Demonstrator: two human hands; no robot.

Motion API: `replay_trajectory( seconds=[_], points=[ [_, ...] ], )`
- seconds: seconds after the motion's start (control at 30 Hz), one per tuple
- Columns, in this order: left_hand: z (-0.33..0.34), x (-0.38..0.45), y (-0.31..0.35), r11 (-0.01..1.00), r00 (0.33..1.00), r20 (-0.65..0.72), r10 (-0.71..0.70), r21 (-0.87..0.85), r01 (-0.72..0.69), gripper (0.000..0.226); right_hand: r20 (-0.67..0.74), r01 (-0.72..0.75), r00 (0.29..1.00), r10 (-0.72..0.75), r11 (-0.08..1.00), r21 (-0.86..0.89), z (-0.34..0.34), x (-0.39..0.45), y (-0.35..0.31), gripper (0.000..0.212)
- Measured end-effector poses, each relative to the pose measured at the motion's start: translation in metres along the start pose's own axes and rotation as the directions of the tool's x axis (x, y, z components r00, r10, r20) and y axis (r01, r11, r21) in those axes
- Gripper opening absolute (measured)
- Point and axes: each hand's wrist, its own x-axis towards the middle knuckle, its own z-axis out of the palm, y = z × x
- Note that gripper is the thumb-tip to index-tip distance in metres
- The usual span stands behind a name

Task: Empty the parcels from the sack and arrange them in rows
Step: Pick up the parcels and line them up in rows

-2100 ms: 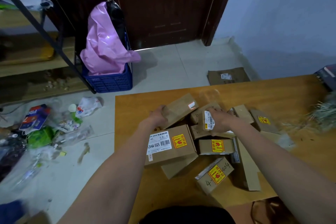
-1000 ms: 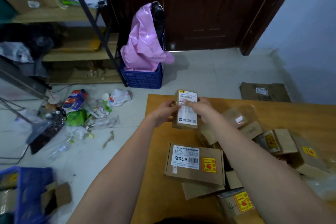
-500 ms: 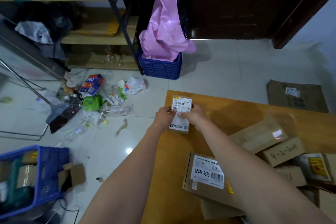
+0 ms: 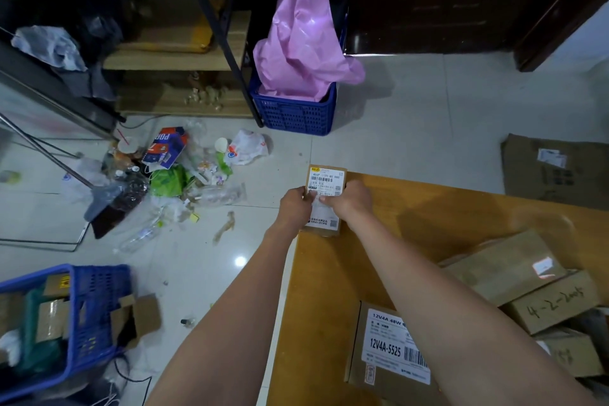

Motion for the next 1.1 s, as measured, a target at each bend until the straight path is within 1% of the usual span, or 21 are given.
replay_trajectory(
  seconds=[0.33,0.57,0.73,0.77,0.87,0.97,1.03,1.1],
  points=[
    [-0.001,0.013,0.005,1.0,1.0,0.007,-0.009,-0.021,0.009,0.033,-0.002,-0.033,0.999,0.033,0.999,0.016,0.001,0.005,-0.009,0.035],
    [0.0,0.014,0.003,0.999,1.0,0.013,-0.005,-0.043,0.006,0.033,-0.013,-0.028,1.0,0.028,0.999,0.027,0.001,0.002,-0.008,0.038],
    [-0.001,0.011,0.003,0.999,1.0,0.024,-0.005,-0.044,0.006,0.034,0.023,-0.02,1.0,0.019,0.999,0.029,-0.004,-0.002,-0.011,0.038],
    [-0.002,0.01,0.004,0.999,1.0,0.029,0.001,-0.037,0.0,0.036,0.03,-0.019,0.999,0.018,0.999,0.032,-0.006,-0.003,-0.01,0.039],
    [-0.006,0.006,0.006,1.0,0.999,0.037,-0.004,-0.013,0.005,0.054,0.022,-0.025,0.999,0.025,0.999,0.026,-0.014,-0.011,-0.008,0.046],
    [-0.009,-0.004,0.012,0.999,1.0,0.0,-0.018,-0.04,0.018,0.061,-0.038,-0.032,0.999,0.032,0.999,0.012,-0.026,-0.019,-0.003,0.063],
    [-0.009,-0.011,0.017,1.0,0.999,-0.046,0.002,-0.02,-0.003,0.059,-0.071,-0.024,0.997,0.026,0.999,0.022,-0.037,-0.025,0.001,0.061],
    [-0.008,-0.021,0.026,0.999,0.993,-0.103,0.05,0.011,-0.049,0.055,-0.097,-0.012,0.995,0.014,1.0,0.026,-0.05,-0.033,0.005,0.057]
  ],
)
